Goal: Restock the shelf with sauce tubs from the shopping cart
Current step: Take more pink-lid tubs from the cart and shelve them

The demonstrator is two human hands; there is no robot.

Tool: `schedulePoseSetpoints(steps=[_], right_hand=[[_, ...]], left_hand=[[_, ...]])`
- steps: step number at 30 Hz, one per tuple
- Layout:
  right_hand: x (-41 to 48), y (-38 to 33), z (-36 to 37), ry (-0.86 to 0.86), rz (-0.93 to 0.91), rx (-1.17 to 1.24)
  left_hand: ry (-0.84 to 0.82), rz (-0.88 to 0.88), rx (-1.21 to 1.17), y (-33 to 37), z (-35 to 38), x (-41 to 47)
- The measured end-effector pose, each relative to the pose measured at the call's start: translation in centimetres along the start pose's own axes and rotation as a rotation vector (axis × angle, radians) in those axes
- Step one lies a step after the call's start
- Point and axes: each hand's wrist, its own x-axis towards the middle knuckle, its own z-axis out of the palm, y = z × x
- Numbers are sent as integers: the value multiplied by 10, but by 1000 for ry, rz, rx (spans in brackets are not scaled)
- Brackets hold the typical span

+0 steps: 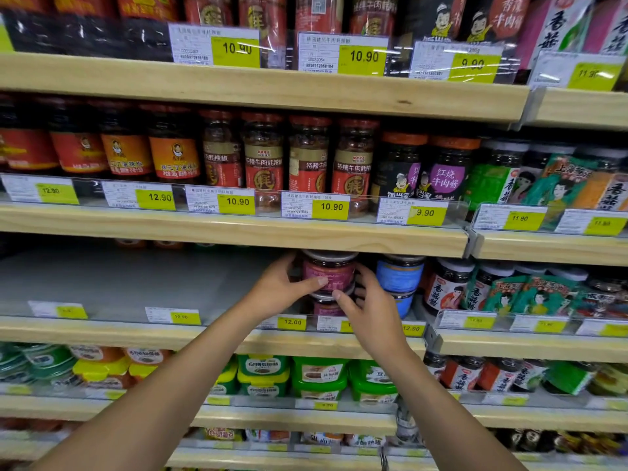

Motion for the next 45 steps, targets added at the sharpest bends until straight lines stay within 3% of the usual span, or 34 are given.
schedulePoseSetpoints(steps=[21, 28, 33, 45], right_hand=[[-7, -1, -5, -27, 32, 11], [-26, -8, -11, 21, 91, -143], [-54, -22, -11, 33, 72, -302], [-178, -55, -18, 50, 201, -463]], left_hand=[[-29, 26, 129, -7, 8, -17], [84, 96, 286, -3, -6, -37], [42, 46, 465, -6, -29, -72], [-114, 186, 605, -24, -51, -184]])
